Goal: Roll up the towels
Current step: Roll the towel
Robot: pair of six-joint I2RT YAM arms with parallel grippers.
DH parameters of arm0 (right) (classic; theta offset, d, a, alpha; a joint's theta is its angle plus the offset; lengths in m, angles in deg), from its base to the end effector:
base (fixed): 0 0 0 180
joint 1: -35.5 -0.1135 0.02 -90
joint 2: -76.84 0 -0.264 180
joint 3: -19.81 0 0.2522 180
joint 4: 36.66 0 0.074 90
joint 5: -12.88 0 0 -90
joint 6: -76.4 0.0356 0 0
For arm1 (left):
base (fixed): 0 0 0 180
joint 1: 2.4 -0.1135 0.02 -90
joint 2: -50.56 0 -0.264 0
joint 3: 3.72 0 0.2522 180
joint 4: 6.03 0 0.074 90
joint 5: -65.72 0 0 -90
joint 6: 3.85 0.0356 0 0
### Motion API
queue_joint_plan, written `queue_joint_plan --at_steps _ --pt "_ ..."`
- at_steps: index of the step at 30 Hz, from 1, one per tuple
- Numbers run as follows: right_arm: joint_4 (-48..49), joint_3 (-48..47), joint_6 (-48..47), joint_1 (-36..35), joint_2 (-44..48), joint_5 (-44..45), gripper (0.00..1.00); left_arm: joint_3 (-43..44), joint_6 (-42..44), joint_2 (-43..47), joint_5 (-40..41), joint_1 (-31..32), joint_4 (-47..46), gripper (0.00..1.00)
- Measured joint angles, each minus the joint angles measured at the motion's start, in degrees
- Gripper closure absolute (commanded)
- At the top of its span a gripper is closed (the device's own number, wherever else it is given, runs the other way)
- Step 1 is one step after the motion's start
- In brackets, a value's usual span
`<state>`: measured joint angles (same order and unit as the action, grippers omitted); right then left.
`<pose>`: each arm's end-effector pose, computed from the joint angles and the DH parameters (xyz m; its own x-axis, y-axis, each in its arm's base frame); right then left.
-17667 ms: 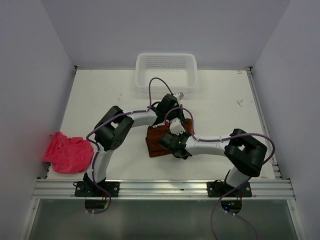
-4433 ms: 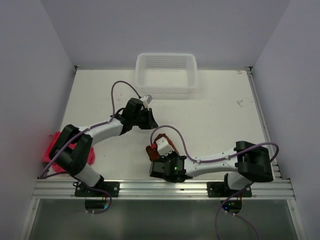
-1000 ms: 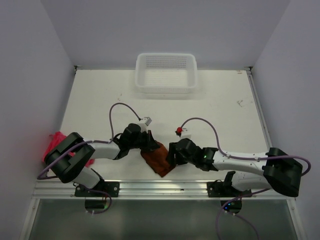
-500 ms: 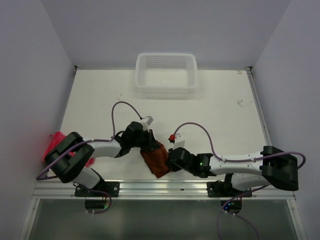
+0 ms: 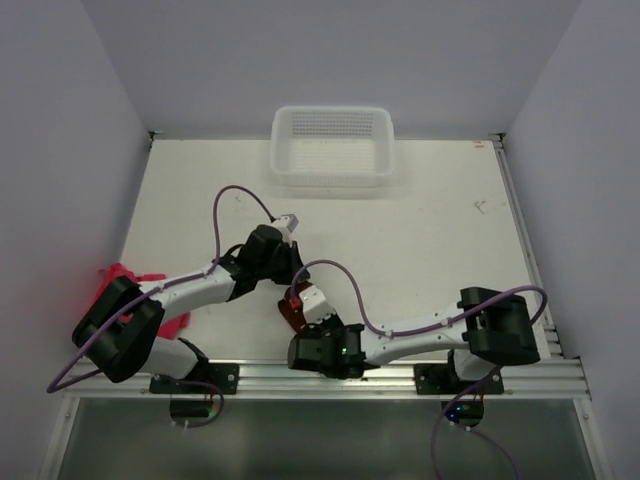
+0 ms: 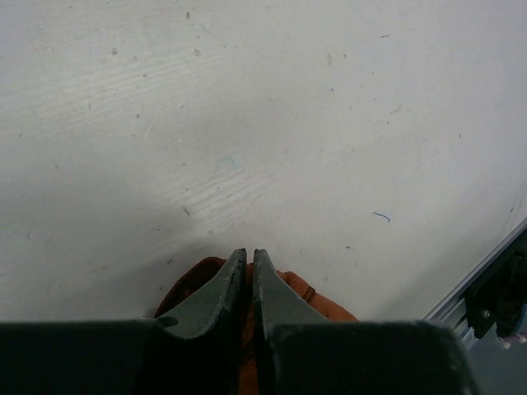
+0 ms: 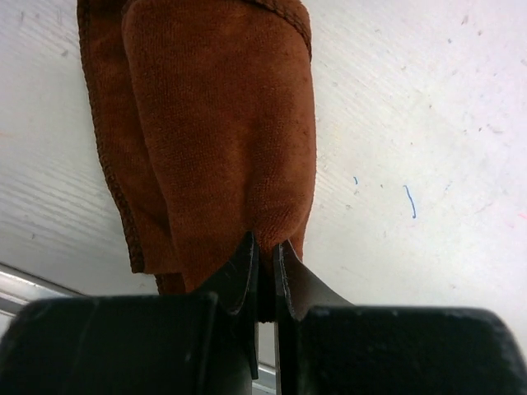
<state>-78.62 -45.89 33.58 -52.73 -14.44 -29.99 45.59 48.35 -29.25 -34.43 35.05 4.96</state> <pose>0.0351 0.2900 0.1778 -0.5118 -0.4071 -0.7565 -0.4354 0.8820 -0.1801 0.2123 -0.1705 0.1731 -0.8467 -0.1115 -0.5203 0.2334 0.8010 -0.5514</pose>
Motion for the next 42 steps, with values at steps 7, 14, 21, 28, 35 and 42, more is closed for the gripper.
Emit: queue_joint_plan --at_steps 7,14,21,28,35,42 --pt "-10.71 -9.9 -0.02 -5.31 -10.88 7.85 1.0 0.15 0.15 5.95 0.55 -0.22 5.7 0.88" --pt "-18.69 -17.77 -0.07 -9.46 -18.49 12.13 1.0 -1.62 -0.04 12.96 0.02 -0.26 6.88 0.88" --pt "-24.37 -23.5 -0.22 -11.63 -24.41 14.4 1.0 -9.14 -1.03 16.65 -1.25 -0.26 6.8 0.88" --pt "-27.61 -25.94 -0.09 -12.22 -26.73 14.95 1.0 -17.16 -3.87 17.2 -2.1 0.15 2.69 0.89" --pt "-28.04 -25.92 0.22 -12.26 -26.67 14.95 0.86 -20.87 -6.54 17.22 -1.51 0.48 -3.5 0.94" --pt "-24.55 -21.09 -0.09 -11.85 -19.5 14.34 0.55 -24.63 -9.18 17.92 -0.96 0.5 -9.53 0.96"
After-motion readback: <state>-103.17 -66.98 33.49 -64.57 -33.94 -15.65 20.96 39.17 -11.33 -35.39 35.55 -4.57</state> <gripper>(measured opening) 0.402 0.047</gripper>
